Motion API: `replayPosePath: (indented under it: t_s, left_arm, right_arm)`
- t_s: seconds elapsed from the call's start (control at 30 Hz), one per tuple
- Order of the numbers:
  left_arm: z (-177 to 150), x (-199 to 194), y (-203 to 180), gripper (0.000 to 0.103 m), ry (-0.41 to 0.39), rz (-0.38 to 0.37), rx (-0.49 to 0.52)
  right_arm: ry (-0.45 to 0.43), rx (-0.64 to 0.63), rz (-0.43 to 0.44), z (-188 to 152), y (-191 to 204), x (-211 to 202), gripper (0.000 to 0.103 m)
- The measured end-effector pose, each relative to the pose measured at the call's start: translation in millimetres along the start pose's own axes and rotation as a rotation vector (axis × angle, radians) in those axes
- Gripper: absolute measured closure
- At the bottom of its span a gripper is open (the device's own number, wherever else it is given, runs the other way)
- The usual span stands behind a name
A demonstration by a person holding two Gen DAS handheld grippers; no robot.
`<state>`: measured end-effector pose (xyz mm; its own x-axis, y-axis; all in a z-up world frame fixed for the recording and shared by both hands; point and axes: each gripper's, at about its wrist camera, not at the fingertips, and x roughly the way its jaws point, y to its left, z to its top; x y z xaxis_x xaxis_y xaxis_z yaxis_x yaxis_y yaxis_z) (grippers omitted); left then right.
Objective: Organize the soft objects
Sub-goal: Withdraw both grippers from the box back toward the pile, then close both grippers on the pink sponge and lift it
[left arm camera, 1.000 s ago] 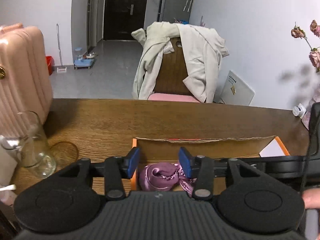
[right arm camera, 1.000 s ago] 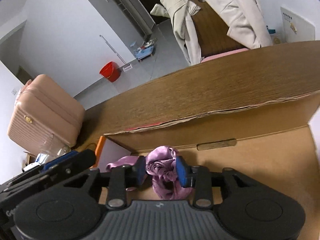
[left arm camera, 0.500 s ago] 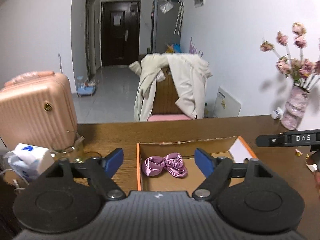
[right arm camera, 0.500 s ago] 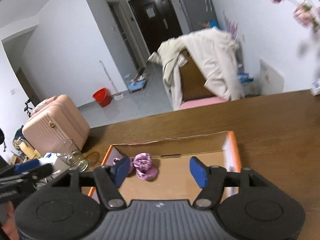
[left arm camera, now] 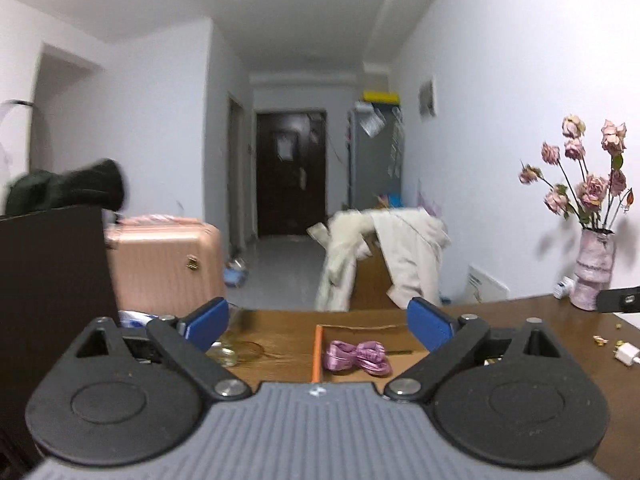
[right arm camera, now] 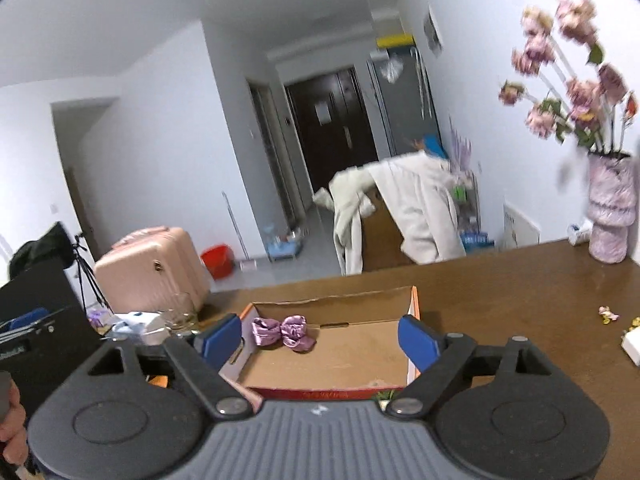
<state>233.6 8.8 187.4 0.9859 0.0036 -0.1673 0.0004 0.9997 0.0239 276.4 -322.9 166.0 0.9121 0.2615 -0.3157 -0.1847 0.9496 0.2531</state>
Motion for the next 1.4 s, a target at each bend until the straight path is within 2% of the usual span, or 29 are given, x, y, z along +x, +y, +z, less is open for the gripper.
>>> replayPosePath:
  t_s: [0.13, 0.2, 0.43, 0.57, 0.63, 0.7, 0.83, 0.93, 1.13, 1.4]
  left_arm:
    - [-36.8, -46.7, -2.3, 0.001, -0.070, 0.003, 0.015]
    - [-59.5, -69.3, -5.9, 0.000, -0.090, -0.004, 0.017]
    - [-128.3, -126.6, -14.2, 0.000, -0.041, -0.088, 0.016]
    - [-155.6, -148.7, -16.5, 0.000, -0.046, -0.054, 0.033]
    - [-164.1, -155.2, -16.4, 0.000, -0.027, -0.077, 0.017]
    - [-170.6, -159.7, -17.2, 0.000, -0.014, -0.098, 0.013]
    - [-179.6, -164.0, -17.0, 0.000, -0.028, -0.088, 0.031]
    - [-182.9, -160.5, -13.7, 0.000, -0.006, -0.104, 0.002]
    - [-181.5, -150.2, -11.7, 0.000, 0.005, -0.118, -0.013]
    - [-168.7, -120.3, -10.0, 0.000, 0.018, -0.117, -0.022]
  right_arm:
    - [-0.090, -0.103, -0.026, -49.2, 16.9, -37.5, 0.006]
    - [-0.103, -0.141, -0.031, -75.1, 24.9, -50.4, 0.005]
    - [-0.101, -0.159, -0.020, -168.1, 46.2, -97.0, 0.003]
    - [-0.073, -0.193, -0.021, -214.0, 56.4, -116.6, 0.003]
    - [-0.065, -0.198, -0.008, -227.7, 58.7, -123.0, 0.002]
    - [-0.051, -0.201, -0.010, -237.1, 62.0, -127.4, 0.001]
    - [-0.047, -0.227, -0.042, -243.8, 67.8, -129.9, 0.000]
    - [-0.040, -0.221, -0.055, -244.1, 65.9, -125.0, 0.000]
    - [-0.024, -0.214, -0.035, -243.2, 63.7, -112.8, 0.000]
    - [0.001, -0.212, -0.015, -222.3, 66.6, -83.0, 0.001]
